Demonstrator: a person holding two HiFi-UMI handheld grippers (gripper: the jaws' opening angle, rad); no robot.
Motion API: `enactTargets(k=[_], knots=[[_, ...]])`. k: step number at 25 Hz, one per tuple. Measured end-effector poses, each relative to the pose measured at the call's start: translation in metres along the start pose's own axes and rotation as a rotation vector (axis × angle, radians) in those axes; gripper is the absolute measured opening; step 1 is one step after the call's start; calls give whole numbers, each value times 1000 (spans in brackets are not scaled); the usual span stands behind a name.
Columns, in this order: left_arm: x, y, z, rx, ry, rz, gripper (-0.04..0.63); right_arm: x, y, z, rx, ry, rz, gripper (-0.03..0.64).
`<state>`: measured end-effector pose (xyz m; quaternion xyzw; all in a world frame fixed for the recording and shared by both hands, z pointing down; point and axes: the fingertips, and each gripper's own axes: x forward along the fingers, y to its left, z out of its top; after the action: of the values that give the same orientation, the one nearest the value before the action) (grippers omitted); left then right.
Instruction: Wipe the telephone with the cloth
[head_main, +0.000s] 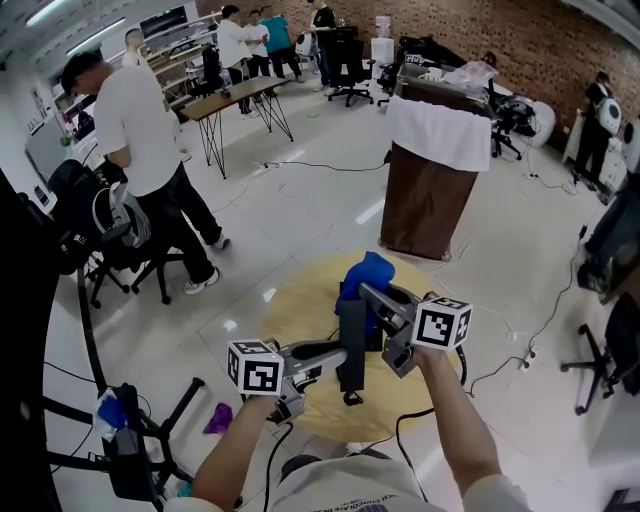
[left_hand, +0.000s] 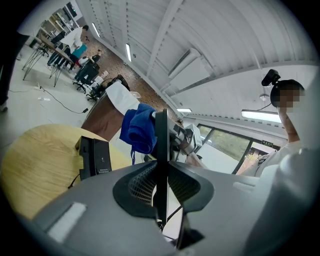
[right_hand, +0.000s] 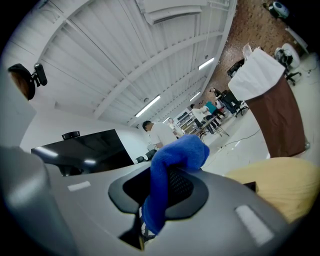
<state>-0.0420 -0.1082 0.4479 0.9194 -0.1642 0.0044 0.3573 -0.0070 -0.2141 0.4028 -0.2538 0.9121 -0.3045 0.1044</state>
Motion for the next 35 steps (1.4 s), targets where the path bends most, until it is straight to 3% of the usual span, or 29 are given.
enactTargets(k=[9,14,18,27,35], knots=[[9,3,-4,-10,11,0,61,1,-7,10,-24,-12,-20,61],[6,9,1,-27,-23,-10,61,-15,-17,22,-233,-70,-194,61],[2,23,5,-42,-34,10,61,-30,-14,19,-327,-71,-243,61],[9,63,4,-99,-44,48,61,-61,7,-5,-465,-48,-289,61],[21,111,-11,-166,-7,82,61,-81,6,-50,-501,43,-329,61]])
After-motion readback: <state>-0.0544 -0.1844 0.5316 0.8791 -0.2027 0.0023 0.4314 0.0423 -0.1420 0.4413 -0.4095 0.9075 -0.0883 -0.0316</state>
